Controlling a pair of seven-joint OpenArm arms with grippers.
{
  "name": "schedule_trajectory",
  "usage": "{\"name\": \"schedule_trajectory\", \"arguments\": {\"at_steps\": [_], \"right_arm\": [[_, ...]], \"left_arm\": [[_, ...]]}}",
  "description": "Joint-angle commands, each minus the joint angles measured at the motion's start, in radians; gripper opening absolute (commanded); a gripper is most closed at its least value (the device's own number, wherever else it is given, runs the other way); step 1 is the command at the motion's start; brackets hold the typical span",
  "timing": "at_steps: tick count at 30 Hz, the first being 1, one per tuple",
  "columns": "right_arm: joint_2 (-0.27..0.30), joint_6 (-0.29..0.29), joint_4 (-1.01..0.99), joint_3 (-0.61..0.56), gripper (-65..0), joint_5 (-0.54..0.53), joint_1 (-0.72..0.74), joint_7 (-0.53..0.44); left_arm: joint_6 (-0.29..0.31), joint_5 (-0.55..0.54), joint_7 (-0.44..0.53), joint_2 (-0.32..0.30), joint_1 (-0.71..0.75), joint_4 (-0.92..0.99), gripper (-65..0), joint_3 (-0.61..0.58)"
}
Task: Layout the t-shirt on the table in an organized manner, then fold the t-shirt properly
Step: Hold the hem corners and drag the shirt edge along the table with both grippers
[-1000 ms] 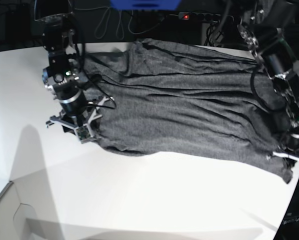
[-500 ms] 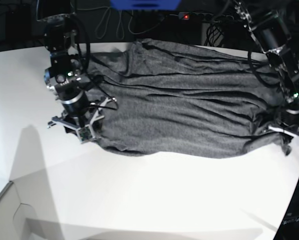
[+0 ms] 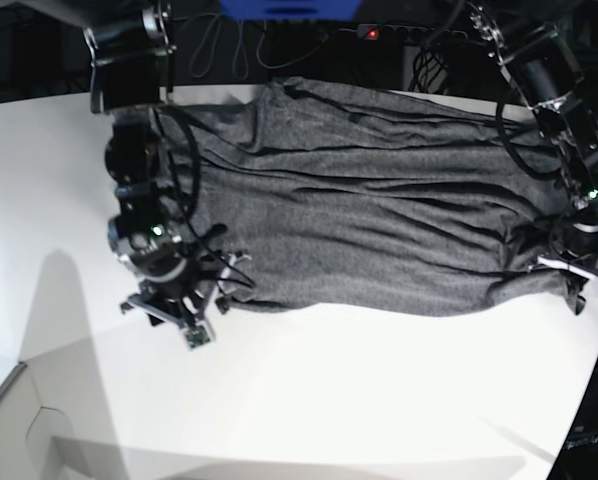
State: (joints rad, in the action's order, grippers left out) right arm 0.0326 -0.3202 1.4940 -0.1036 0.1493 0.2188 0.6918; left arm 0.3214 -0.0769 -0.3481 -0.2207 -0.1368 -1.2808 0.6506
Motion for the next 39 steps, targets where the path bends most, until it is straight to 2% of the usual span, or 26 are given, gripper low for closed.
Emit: {"name": "schedule_trajectory", "arguments": {"at_steps": [1, 5, 14, 19, 21, 26, 29, 35, 39], "right_arm": [[0.000, -0.006, -0.023, -0.017, -31.0, 0.003, 0.046, -0.017], [-0.003, -0.006, -0.160, -0.080, -31.0, 0.003, 0.113, -0.024], [0.000, -0.006, -0.373, -0.086, -31.1, 0.003, 0.164, -0.180], [0.003, -0.006, -0.416, -0.084, -31.9, 0.003, 0.167, -0.245], [0.005, -0.006, -0.415, -0.084, -36.2, 0.003, 0.167, -0.261], [0.005, -0.006, -0.416, -0.084, -53.7, 0.003, 0.169, -0.260], [0.013, -0.006, -0.413, -0.084, -60.7, 0.003, 0.166, -0.257], [0.039, -0.006, -0.398, -0.081, -61.6, 0.003, 0.150, -0.255], [0.065, -0.006, -0.269, -0.049, -61.6, 0.002, 0.089, -0.255]], "left_arm": [[0.000, -0.010, 0.025, -0.018, -0.021, -0.018, -65.0, 0.002], [0.000, -0.010, 0.024, -0.018, -0.034, -0.016, -65.0, 0.001], [0.000, -0.010, 0.024, -0.021, -0.037, -0.016, -65.0, 0.001], [0.000, -0.010, 0.024, -0.021, -0.037, -0.016, -65.0, 0.001], [0.000, -0.010, 0.024, -0.021, -0.037, -0.016, -65.0, 0.001], [0.000, -0.010, 0.024, -0.021, -0.037, -0.020, -64.9, 0.005], [0.000, -0.010, 0.024, -0.021, -0.037, -0.024, -64.9, 0.005], [0.000, -0.010, 0.024, -0.021, -0.039, -0.029, -64.9, 0.007], [0.000, -0.011, 0.030, -0.023, -0.039, -0.030, -64.9, 0.008]]}}
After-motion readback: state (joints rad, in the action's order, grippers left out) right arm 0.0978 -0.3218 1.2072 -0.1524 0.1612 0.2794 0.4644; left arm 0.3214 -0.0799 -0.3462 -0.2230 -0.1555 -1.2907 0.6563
